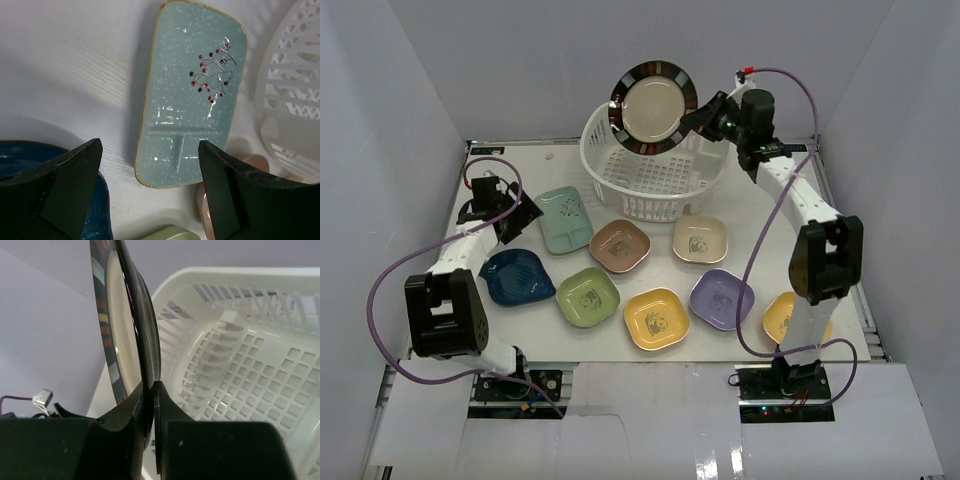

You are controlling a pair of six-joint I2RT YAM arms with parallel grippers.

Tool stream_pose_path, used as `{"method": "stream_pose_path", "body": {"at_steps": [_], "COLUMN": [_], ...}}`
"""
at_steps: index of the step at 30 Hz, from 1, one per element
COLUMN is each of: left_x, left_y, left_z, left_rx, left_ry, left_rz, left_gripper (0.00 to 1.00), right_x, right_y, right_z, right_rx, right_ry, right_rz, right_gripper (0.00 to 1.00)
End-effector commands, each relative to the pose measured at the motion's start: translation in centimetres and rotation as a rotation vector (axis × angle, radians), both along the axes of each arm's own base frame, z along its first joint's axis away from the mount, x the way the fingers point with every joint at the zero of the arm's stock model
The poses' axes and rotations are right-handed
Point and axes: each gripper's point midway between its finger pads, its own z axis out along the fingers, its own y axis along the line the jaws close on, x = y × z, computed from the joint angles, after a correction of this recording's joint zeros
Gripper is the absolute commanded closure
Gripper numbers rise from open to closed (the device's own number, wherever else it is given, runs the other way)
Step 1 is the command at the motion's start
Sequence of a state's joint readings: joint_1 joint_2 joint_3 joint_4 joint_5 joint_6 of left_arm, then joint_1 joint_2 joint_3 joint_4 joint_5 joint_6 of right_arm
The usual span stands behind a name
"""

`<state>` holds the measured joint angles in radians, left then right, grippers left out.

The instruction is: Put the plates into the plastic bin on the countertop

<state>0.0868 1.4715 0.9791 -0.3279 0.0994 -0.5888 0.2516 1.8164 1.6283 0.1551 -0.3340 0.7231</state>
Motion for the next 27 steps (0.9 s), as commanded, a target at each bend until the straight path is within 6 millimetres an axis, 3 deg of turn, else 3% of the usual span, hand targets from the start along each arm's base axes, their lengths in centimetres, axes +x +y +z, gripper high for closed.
{"method": "stream_pose_path", "body": {"at_steps": [1,2,3,6,15,18,19,22,27], "left_x": [2.1,2.3,2.6,3.4,5.1,5.5,5.5,5.9,5.9], "left_y": [0.2,0.4,0.5,0.9,1.0,0.6,0.4,-0.1,-0.3], "left_z": [1.3,0.9,-0.2,-1.4,-3.8,-5.2,-5.4,-6.1,-7.4], "left_rx": [-0.026,-0.028,-0.037,-0.047,-0.052,-0.072,-0.084,-0.113,-0.133], "left_ry": [-0.043,-0.031,-0.005,0.024,0.073,0.103,0.108,0.107,0.124], "left_rz": [-0.004,0.001,0.001,0.003,-0.023,-0.036,-0.042,-0.06,-0.055], "left_gripper": [0.12,0.12,0.14,0.16,0.19,0.24,0.25,0.32,0.45], "right_x": [2.4,3.4,3.7,4.8,5.4,5.2,5.2,4.8,4.1], "right_y": [1.7,2.5,3.3,4.0,4.0,4.0,4.0,3.8,3.6], "right_z": [2.8,0.0,0.2,-3.0,-9.1,-10.0,-10.3,-10.5,-9.6], "right_rx": [0.001,-0.014,-0.011,-0.025,-0.077,-0.093,-0.096,-0.109,-0.126], "right_ry": [-0.079,-0.019,-0.022,0.038,0.162,0.178,0.183,0.184,0.164], "right_rz": [0.007,0.02,0.032,0.033,0.006,0.005,0.002,-0.003,-0.005], "right_gripper": [0.92,0.92,0.92,0.92,0.92,0.79,0.64,0.43,0.24]}}
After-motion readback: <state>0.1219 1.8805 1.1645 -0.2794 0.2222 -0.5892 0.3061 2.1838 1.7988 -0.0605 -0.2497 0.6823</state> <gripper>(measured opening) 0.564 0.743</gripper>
